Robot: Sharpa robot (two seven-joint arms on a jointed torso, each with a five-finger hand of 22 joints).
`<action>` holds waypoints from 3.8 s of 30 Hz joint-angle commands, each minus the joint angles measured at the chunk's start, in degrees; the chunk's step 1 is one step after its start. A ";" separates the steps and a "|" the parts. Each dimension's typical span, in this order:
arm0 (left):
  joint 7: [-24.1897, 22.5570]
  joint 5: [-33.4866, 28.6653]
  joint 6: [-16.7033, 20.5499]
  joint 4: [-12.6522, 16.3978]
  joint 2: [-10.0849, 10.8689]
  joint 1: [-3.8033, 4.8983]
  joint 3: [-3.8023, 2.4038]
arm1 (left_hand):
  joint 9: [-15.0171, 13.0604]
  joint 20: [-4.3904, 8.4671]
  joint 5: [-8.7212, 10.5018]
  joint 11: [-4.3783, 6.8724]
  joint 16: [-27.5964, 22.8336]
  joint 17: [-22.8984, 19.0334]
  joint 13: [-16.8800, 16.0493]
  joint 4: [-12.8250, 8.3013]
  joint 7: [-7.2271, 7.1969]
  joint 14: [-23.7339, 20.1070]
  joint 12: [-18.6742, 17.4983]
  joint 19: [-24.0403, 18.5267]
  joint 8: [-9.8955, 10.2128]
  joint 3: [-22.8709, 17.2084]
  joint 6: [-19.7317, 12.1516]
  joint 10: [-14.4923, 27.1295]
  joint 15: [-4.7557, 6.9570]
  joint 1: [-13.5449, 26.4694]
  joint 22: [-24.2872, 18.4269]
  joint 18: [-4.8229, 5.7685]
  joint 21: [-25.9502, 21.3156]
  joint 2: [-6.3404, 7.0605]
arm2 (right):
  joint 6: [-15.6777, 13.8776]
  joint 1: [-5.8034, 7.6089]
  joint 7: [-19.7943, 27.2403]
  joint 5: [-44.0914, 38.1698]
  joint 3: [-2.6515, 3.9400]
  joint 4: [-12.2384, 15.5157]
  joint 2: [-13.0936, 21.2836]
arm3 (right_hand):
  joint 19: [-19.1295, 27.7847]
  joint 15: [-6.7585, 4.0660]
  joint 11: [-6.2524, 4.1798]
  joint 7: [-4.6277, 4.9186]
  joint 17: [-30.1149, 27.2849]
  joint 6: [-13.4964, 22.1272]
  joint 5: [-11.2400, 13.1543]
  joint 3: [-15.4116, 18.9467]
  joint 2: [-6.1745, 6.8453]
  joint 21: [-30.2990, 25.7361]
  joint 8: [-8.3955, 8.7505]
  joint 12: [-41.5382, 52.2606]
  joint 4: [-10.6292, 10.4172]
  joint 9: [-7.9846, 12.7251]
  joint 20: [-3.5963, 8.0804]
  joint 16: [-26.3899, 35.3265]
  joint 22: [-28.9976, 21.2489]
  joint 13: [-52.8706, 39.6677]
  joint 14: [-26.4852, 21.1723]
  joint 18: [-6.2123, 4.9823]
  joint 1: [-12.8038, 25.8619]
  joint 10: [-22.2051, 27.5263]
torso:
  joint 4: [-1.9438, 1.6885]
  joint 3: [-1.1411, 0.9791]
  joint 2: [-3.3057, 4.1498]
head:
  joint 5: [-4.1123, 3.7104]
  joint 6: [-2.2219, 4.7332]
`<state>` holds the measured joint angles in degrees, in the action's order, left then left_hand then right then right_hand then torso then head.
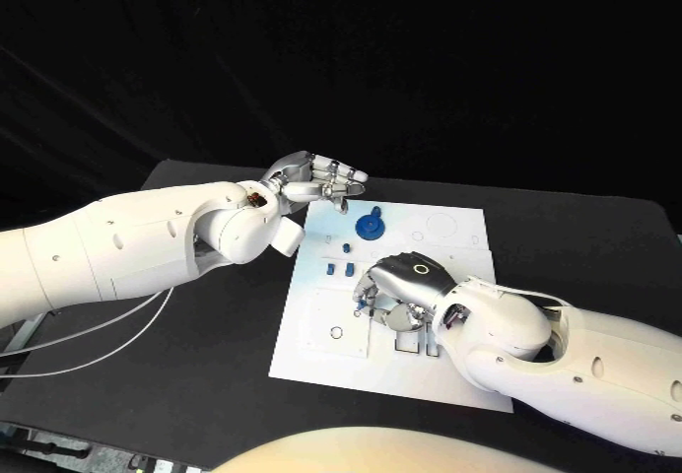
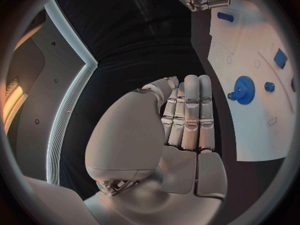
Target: Assemble the parts on the task board
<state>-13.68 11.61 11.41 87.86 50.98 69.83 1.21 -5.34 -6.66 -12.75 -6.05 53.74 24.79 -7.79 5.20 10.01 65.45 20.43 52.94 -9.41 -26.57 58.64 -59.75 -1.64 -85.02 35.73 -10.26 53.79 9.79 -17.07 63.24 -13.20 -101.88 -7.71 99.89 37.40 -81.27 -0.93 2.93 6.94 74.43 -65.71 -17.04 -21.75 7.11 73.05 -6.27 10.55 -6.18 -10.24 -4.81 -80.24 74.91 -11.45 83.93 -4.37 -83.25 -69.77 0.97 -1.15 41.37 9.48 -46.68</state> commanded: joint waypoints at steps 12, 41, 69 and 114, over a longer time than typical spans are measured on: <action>0.10 -0.27 -1.22 0.36 -0.13 0.03 -0.03 | 0.07 -0.08 0.06 -0.07 -0.32 -0.12 -0.07 0.01 0.10 -0.44 0.42 -0.31 -0.26 0.24 -0.52 0.53 0.07 0.16 -0.08 -0.31 -0.37 -0.42 | 1.50 -0.73 0.50 -0.25 -0.09 -1.16 -0.91 | -0.07 -0.44 0.04 -0.01 0.04 -0.24 0.14 -0.30 -0.02 -0.29 -0.31 -0.44 -0.03 -0.04 0.10 -0.25 4.62 0.12 3.18 0.45 0.73 -0.50 | 0.00 0.01 -0.03 | 0.28 -0.56; 0.58 -0.26 -1.57 0.53 -0.14 0.05 -0.04 | 0.08 -0.10 0.06 -0.09 -0.36 -0.14 -0.08 0.02 0.12 -0.45 0.46 -0.31 -0.26 0.28 -0.56 0.60 0.04 0.20 -0.11 -0.31 -0.41 -0.45 | 4.25 -0.99 0.12 -0.21 -0.17 -2.55 -2.24 | 0.18 -0.42 0.08 0.02 -0.23 -0.12 0.68 -0.28 0.10 -0.76 -0.17 -0.68 0.03 -0.05 0.08 -0.11 4.40 0.21 3.12 0.35 1.30 -0.57 | -0.01 0.01 -0.05 | 0.66 -1.14; 0.79 -0.20 -1.62 0.50 0.02 0.06 -0.04 | 0.09 -0.12 0.04 -0.11 -0.42 -0.19 -0.09 -0.01 0.13 -0.47 0.53 -0.32 -0.28 0.30 -0.62 0.70 0.02 0.19 -0.15 -0.31 -0.49 -0.52 | -0.54 -0.91 -0.69 -0.82 -0.13 0.90 1.01 | 1.05 1.16 1.97 1.54 -0.72 8.90 0.98 0.50 3.05 -2.66 2.79 -4.37 -0.54 2.47 -1.28 0.02 3.70 2.35 2.91 0.00 5.06 4.58 | 0.05 0.00 -0.11 | 0.34 -0.72; 0.74 -0.20 -2.06 0.25 0.25 0.03 -0.03 | 0.10 -0.13 0.04 -0.12 -0.45 -0.20 -0.09 -0.02 0.14 -0.48 0.56 -0.32 -0.29 0.31 -0.64 0.74 0.01 0.20 -0.17 -0.31 -0.52 -0.54 | 11.28 7.22 -1.19 1.25 0.97 0.81 12.16 | 0.33 1.06 1.76 0.19 -1.32 6.25 -0.23 5.81 2.03 -2.15 1.95 -3.21 -0.41 2.70 -1.40 -0.01 4.62 3.88 2.78 0.14 5.48 6.05 | 0.12 0.04 -0.14 | -2.68 1.34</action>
<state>-12.62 11.60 10.39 88.01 51.27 69.84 1.21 -5.31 -6.66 -12.75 -6.05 53.51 24.67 -7.82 5.20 10.21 65.45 20.64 52.94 -9.41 -26.57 58.44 -59.35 -1.64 -85.02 35.64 -10.27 53.59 9.80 -6.91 70.62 -14.90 -100.61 -6.74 100.90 49.76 -80.54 0.20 4.58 7.06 73.08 -59.07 -17.20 -15.89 9.63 71.01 -3.96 7.00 -6.66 -7.54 -6.15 -80.24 74.94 -7.62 84.02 -4.39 -78.00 -63.41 1.05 -1.07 41.21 6.72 -45.29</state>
